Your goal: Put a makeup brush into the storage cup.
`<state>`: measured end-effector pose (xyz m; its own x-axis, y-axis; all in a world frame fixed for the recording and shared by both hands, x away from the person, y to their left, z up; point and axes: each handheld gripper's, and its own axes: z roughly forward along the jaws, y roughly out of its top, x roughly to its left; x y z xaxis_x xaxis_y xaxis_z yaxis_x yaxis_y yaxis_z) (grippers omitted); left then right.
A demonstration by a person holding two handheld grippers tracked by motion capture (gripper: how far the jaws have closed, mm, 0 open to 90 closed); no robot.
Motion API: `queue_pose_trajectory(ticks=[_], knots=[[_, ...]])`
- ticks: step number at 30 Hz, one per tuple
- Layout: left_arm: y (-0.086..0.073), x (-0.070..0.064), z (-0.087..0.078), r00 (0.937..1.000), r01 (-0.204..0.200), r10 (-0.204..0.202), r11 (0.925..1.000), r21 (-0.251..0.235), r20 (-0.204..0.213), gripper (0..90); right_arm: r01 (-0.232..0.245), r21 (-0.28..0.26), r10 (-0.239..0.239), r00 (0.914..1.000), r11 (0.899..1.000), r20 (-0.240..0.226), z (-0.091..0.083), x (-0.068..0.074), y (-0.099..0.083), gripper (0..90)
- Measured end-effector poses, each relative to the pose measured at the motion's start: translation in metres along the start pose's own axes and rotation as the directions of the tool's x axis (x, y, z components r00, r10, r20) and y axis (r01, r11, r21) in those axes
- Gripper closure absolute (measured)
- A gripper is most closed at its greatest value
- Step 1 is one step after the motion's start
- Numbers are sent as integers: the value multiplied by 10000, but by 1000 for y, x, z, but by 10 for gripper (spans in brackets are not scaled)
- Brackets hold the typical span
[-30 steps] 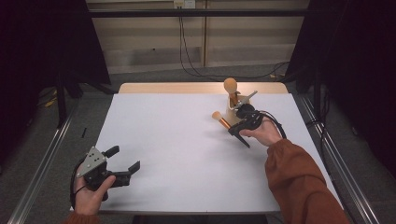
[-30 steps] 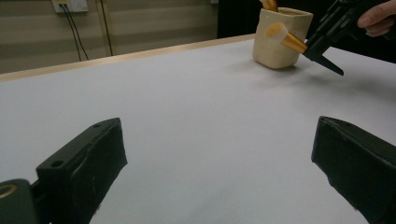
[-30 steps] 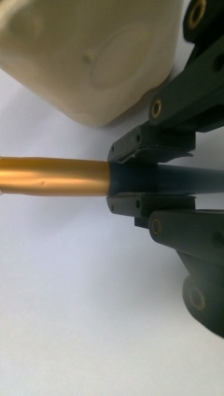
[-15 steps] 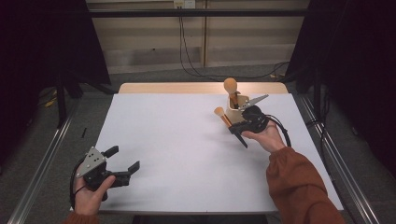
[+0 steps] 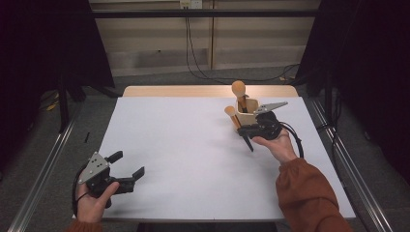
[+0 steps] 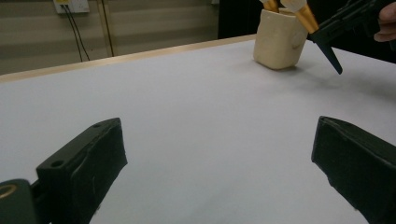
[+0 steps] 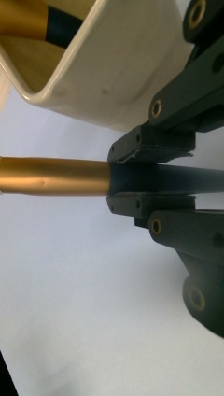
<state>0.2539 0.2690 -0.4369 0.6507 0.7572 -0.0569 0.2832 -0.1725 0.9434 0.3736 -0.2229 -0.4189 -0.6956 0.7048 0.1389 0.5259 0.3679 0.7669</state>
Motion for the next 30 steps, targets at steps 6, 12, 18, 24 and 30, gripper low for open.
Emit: queue_pose_trajectory(ticks=[6,12,18,24,30], knots=[[0,0,0,10000,-26,26,10000,8,17,29,-112,-676,117,9999,9976,71,-3,0,-5,755],[0,0,0,10000,18,-18,10000,7,-31,29,263,-1338,-240,9995,9907,187,-4,3,-7,755],[0,0,0,10000,43,-43,10000,-31,-19,29,241,-1826,-208,9996,9829,197,-2,3,-12,754],[0,0,0,10000,-10,10,10000,-11,4,29,50,-2410,-31,10000,9705,80,-3,4,-15,754],[0,0,0,10000,7,-7,10000,-35,-17,29,-35,-2958,43,10000,9553,21,-10,5,-12,754]])
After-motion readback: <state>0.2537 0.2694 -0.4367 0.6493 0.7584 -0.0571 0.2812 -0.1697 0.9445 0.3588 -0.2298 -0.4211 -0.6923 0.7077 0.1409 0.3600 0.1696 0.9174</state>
